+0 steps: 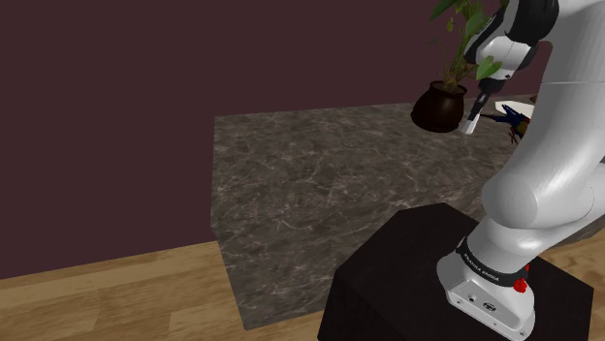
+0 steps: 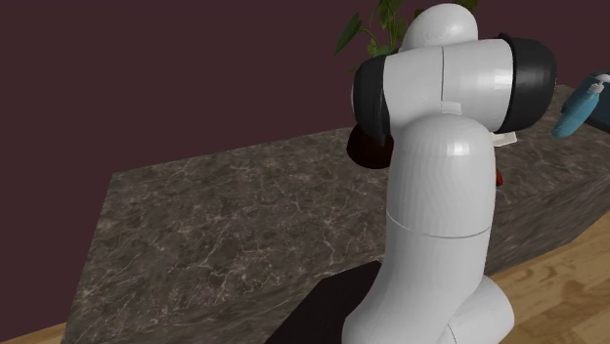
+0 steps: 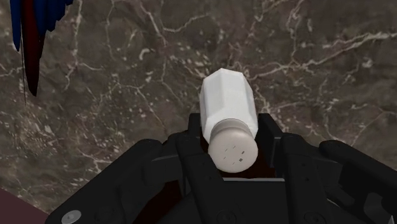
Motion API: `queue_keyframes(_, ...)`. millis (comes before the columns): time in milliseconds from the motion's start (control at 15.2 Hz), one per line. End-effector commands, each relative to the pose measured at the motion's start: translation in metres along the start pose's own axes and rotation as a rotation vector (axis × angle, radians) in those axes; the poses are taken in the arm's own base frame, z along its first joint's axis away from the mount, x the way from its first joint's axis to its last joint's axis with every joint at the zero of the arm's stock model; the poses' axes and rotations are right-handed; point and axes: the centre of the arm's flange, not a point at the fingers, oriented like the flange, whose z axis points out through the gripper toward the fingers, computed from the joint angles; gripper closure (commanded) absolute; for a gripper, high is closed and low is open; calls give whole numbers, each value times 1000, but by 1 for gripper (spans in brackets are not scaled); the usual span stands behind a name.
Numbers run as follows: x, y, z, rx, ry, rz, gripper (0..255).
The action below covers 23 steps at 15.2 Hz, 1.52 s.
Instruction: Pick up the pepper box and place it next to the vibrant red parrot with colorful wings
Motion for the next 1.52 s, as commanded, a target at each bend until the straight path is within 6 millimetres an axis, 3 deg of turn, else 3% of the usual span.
queue_keyframes(0, 0, 0, 3, -1, 0, 0, 255)
queue_keyframes(396, 0, 0, 3, -1, 0, 0, 255)
queue_keyframes(462, 0, 0, 3, -1, 0, 0, 0)
queue_keyframes(792, 0, 0, 3, -1, 0, 0, 0)
queue_keyframes(1056, 0, 0, -47, -1, 0, 0, 0)
queue_keyframes(1452, 0, 0, -47, -1, 0, 0, 0)
